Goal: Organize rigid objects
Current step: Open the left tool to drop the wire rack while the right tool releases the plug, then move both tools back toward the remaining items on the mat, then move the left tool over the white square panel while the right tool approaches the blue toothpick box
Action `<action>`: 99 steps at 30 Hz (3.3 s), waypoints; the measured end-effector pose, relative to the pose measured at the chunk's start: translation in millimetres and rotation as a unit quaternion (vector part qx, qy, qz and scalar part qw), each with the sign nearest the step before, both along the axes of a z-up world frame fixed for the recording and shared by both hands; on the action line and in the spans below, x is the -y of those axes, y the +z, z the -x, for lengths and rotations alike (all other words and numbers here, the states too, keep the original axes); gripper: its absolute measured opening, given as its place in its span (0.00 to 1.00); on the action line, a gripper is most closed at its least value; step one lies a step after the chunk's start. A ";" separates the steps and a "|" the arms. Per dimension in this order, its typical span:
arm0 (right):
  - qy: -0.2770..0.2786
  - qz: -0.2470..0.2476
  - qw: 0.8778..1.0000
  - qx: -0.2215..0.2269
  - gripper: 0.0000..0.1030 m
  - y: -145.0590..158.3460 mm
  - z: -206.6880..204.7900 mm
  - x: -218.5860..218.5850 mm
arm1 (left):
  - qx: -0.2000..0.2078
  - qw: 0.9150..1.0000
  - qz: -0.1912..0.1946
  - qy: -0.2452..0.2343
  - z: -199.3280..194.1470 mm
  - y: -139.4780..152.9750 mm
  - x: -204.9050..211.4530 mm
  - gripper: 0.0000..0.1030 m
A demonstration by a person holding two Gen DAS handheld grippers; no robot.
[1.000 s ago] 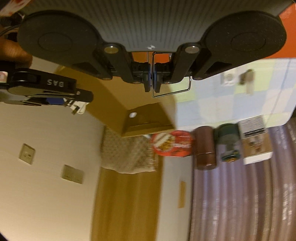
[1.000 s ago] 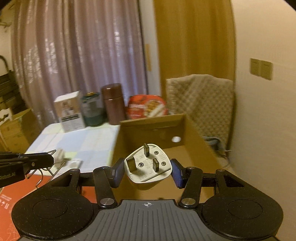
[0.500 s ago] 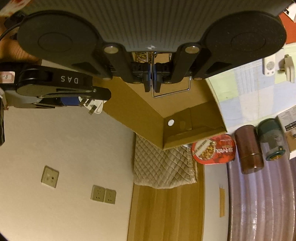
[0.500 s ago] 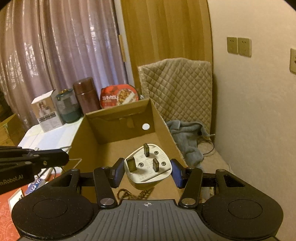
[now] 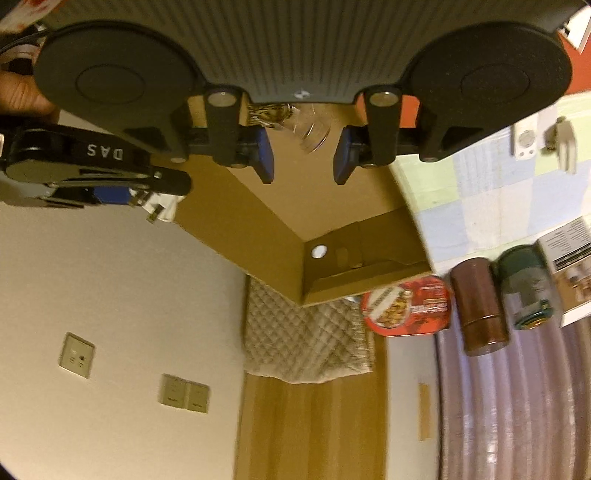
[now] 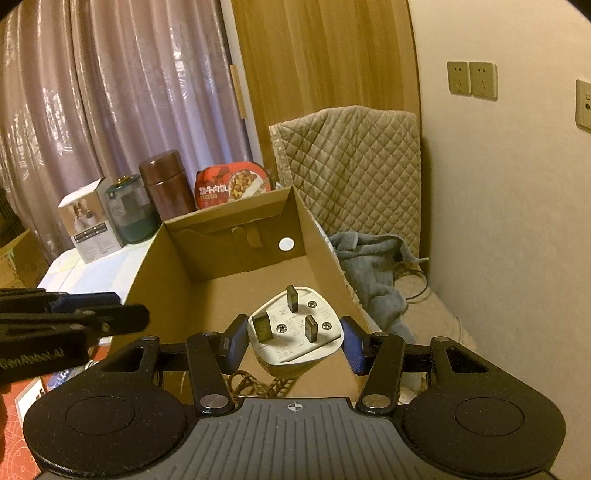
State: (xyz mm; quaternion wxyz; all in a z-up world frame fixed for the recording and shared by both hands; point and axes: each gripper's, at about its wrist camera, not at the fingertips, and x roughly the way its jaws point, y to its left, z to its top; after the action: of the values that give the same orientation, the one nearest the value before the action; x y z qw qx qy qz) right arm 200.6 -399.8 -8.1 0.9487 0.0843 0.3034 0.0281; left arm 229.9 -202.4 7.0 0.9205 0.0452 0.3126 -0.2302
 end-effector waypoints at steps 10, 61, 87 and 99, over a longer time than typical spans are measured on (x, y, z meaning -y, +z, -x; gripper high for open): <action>0.002 -0.004 1.000 -0.002 0.48 -1.0 2.6 -1.2 | -0.009 0.997 0.024 0.078 17.0 6.9 -49.9 0.32; 0.106 -0.052 0.993 0.030 0.55 50.5 81.6 -113.6 | -0.008 0.977 -0.002 0.211 131.9 4.9 -211.6 0.57; 0.199 -0.014 0.980 0.004 0.75 24.1 76.1 -213.5 | -0.036 0.986 -0.079 0.140 123.6 -25.0 -286.8 0.82; 0.211 -0.002 0.977 -0.016 0.83 -12.0 51.3 -253.3 | -0.072 0.991 -0.096 0.063 75.1 -65.5 -317.0 0.93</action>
State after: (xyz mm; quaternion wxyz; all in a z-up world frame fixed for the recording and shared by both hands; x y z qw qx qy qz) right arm 149.3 -146.5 -20.1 0.9160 0.0205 0.3299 0.2273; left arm 154.8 114.5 -58.5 0.8995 0.0968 0.4011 -0.1433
